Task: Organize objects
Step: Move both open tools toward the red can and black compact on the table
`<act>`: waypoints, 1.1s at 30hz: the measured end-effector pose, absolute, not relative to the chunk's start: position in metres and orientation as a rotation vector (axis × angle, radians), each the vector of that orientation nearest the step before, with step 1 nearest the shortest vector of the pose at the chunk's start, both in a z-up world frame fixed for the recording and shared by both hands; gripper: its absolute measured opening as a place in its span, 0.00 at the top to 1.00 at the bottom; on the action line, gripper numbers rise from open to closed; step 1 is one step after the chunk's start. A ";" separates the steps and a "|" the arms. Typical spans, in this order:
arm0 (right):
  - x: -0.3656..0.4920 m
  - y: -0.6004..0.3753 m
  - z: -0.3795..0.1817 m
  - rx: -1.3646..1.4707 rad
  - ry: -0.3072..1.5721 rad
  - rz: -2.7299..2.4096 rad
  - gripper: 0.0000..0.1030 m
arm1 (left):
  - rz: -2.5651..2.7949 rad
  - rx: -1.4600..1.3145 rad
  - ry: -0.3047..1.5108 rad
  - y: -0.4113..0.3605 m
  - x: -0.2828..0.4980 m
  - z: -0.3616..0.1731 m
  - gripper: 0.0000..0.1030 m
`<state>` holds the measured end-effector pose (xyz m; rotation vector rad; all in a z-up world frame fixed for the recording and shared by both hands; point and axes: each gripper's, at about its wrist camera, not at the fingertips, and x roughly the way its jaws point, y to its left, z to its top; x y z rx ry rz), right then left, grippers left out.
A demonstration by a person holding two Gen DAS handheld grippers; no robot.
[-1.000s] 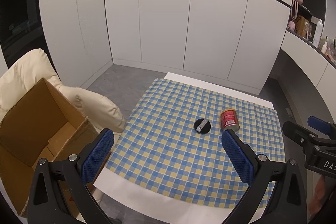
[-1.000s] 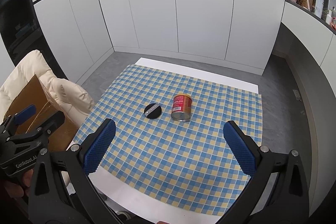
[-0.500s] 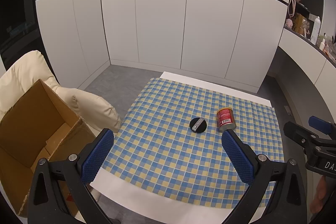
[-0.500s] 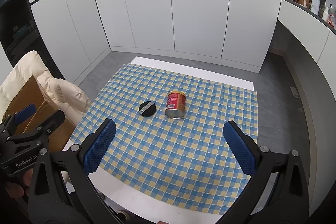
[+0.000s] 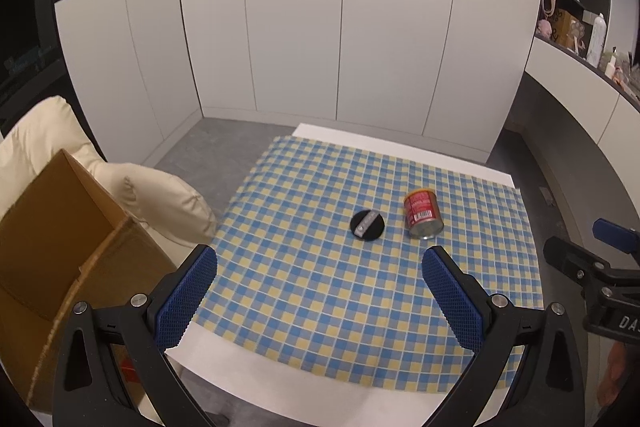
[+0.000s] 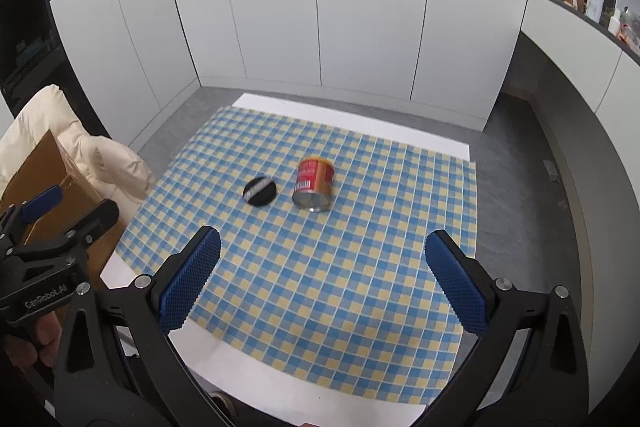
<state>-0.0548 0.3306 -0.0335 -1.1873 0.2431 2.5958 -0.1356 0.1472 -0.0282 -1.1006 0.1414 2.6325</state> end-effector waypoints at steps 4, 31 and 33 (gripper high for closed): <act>-0.052 0.330 -0.038 -1.213 0.246 2.603 0.00 | 2.621 -1.112 0.169 0.155 -0.137 -0.037 0.01; -0.144 0.361 -0.161 -1.380 0.363 2.476 0.11 | 2.470 -1.319 0.236 0.194 -0.235 -0.158 0.17; -0.156 0.361 -0.171 -1.388 0.356 2.472 0.13 | 2.458 -1.330 0.240 0.195 -0.240 -0.167 0.17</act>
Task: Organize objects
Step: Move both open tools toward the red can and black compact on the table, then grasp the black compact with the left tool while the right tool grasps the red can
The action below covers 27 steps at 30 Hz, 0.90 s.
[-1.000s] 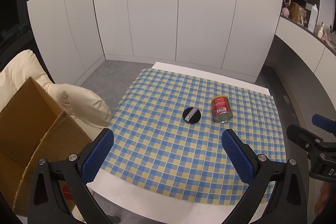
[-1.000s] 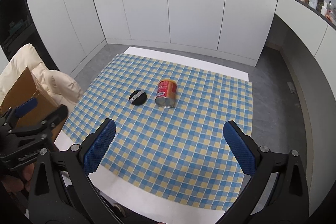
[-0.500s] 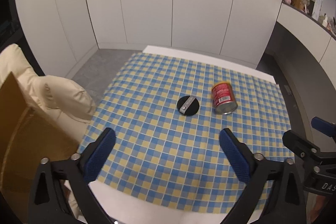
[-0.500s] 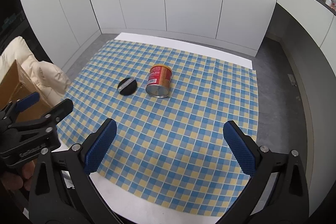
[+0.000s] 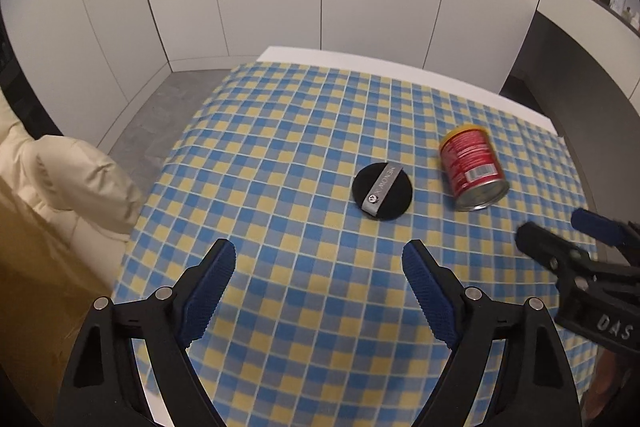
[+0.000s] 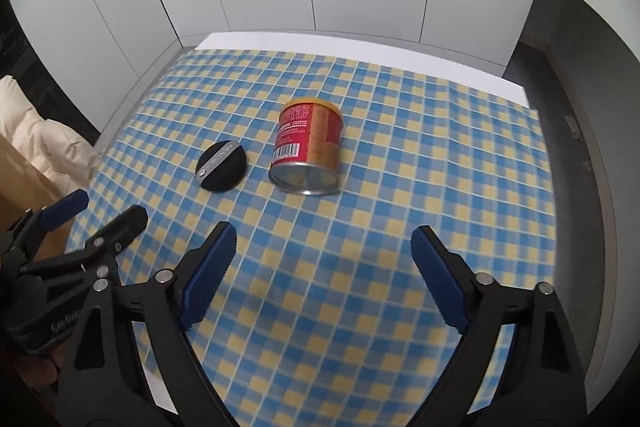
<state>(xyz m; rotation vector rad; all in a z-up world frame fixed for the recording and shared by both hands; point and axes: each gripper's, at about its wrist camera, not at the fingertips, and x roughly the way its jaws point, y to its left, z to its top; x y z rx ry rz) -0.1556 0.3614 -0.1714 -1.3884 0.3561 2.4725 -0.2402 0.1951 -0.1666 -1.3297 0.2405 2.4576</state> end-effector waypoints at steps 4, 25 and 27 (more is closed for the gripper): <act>-0.177 0.365 -0.186 -1.375 0.374 2.470 0.13 | 2.436 -1.349 0.253 0.199 -0.251 -0.185 0.18; -0.234 0.390 -0.238 -1.391 0.299 2.454 0.45 | 2.376 -1.313 0.293 0.244 -0.280 -0.232 0.15; -0.230 0.396 -0.238 -1.373 0.310 2.449 0.45 | 2.374 -1.301 0.306 0.251 -0.282 -0.232 0.15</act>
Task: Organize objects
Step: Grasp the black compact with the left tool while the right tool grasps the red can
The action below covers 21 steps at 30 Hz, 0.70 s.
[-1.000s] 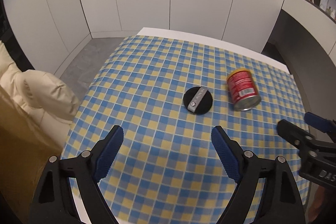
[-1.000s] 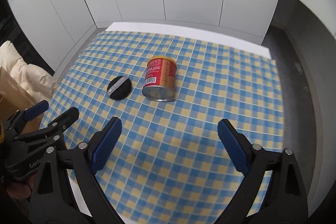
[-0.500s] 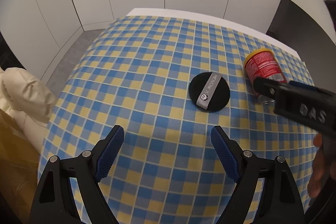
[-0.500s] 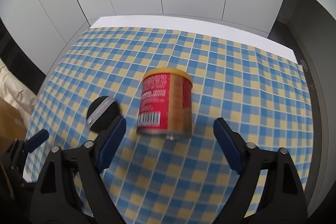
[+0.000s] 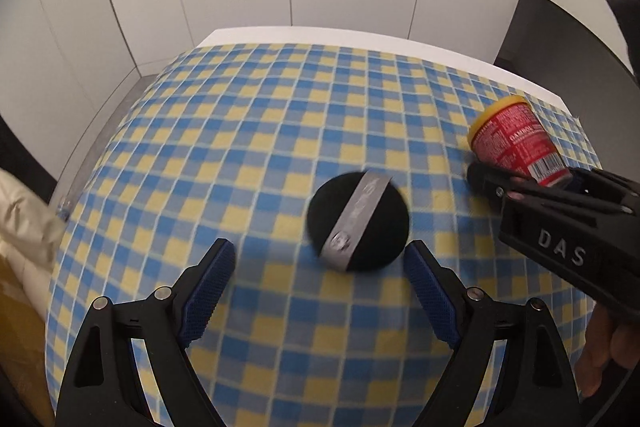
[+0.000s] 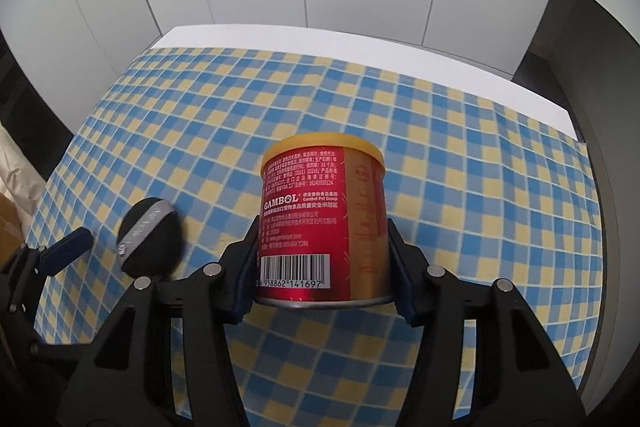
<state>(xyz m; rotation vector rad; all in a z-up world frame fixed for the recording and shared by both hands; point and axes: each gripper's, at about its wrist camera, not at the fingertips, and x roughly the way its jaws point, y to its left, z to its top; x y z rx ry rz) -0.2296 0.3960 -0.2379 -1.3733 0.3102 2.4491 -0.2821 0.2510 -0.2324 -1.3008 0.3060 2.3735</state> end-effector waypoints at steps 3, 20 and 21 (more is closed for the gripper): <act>-0.223 0.408 -0.239 -1.361 0.337 2.429 0.45 | 2.370 -1.290 0.320 0.261 -0.285 -0.232 0.18; -0.199 0.409 -0.216 -1.355 0.366 2.412 0.45 | 2.354 -1.304 0.321 0.261 -0.268 -0.201 0.52; -0.198 0.408 -0.214 -1.355 0.368 2.413 0.45 | 2.355 -1.300 0.321 0.260 -0.266 -0.197 0.52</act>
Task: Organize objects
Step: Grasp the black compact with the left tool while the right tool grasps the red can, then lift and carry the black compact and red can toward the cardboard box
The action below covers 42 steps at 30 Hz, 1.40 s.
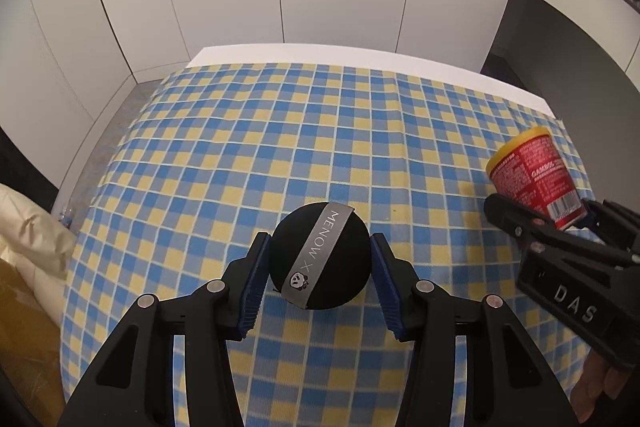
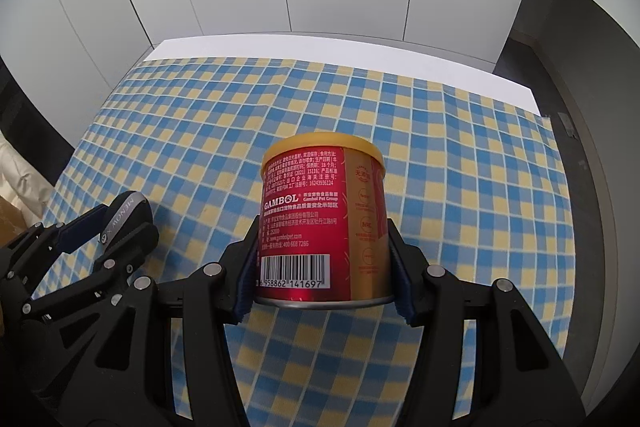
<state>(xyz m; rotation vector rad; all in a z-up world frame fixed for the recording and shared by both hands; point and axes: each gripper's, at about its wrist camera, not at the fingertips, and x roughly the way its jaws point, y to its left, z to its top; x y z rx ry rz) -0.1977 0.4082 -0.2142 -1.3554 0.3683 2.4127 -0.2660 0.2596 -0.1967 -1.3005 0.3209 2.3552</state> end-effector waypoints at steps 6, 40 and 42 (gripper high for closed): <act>-0.183 0.390 -0.193 -1.348 0.373 2.427 0.45 | 2.372 -1.257 0.314 0.250 -0.252 -0.162 0.52; -0.029 0.363 -0.042 -1.298 0.341 2.511 0.45 | 2.469 -1.087 0.196 0.210 -0.110 0.002 0.52; -0.022 0.360 -0.034 -1.280 0.328 2.521 0.45 | 2.467 -1.071 0.196 0.208 -0.103 0.008 0.52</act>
